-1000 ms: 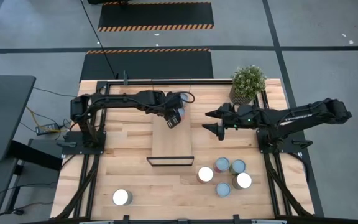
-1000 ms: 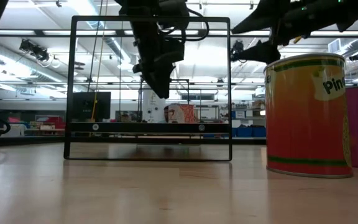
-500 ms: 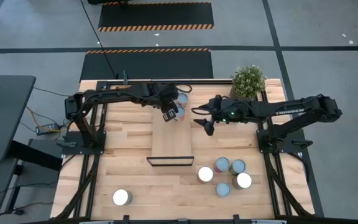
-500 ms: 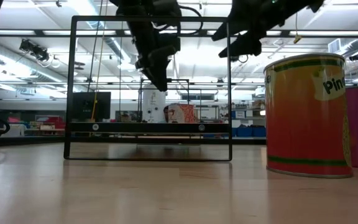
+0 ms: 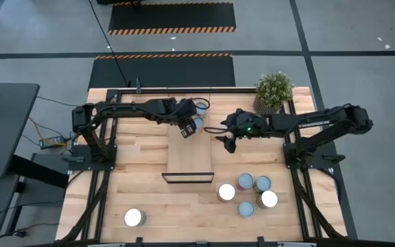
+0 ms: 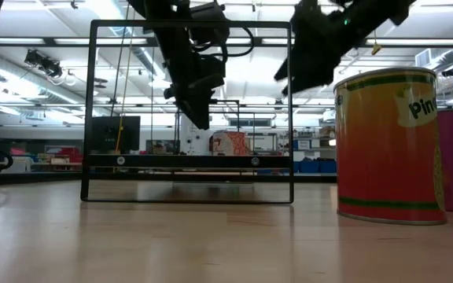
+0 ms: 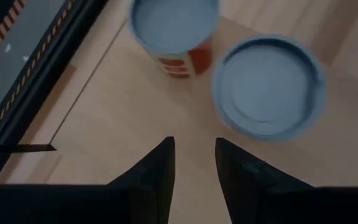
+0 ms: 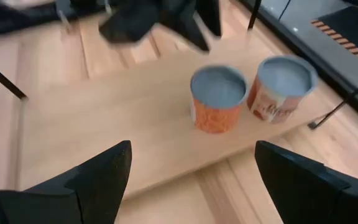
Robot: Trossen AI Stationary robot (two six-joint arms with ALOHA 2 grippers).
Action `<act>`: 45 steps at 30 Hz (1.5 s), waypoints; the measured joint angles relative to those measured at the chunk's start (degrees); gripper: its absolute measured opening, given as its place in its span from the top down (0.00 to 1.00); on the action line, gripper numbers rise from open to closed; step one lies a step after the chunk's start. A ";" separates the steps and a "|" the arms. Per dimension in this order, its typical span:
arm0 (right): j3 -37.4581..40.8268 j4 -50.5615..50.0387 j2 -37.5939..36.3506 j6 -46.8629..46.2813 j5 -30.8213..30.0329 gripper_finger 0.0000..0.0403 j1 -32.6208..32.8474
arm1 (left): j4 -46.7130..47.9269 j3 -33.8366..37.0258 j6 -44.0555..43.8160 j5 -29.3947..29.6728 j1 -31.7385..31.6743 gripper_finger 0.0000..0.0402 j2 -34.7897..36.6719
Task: Pick and place cans onto a shelf
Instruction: Put the orange can on the shelf
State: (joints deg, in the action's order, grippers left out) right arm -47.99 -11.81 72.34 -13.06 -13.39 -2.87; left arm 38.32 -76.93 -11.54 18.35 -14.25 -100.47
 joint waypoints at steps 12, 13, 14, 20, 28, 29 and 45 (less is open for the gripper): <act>1.01 12.24 12.68 3.96 0.02 0.13 -2.78 | -3.38 3.75 -0.05 -0.09 -1.37 0.70 -0.02; 1.01 13.11 13.11 3.88 0.01 0.13 -3.35 | -3.51 4.09 0.08 -0.29 -1.36 0.70 -0.02; 1.01 13.39 13.27 3.89 -0.02 0.13 -3.86 | -3.50 4.28 0.12 -0.48 -1.34 0.70 -0.02; 0.99 16.60 15.15 5.80 1.29 0.13 -7.05 | -6.86 4.29 0.67 -0.53 -1.46 0.70 -0.02; 0.99 21.24 20.04 6.80 4.15 0.13 -8.66 | -9.94 4.29 4.29 -0.38 -1.38 0.70 -1.18; 0.99 21.68 20.32 6.77 3.61 0.13 -8.63 | -10.05 4.29 4.29 -0.38 -1.34 0.70 -1.39; 0.99 20.36 20.39 11.41 -0.20 0.13 -11.74 | -11.16 4.29 1.62 -3.53 0.10 0.70 -1.61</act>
State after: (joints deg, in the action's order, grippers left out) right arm -47.00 8.55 92.73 -1.65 -13.58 -14.61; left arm 27.17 -72.64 -9.91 14.82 -14.15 -102.08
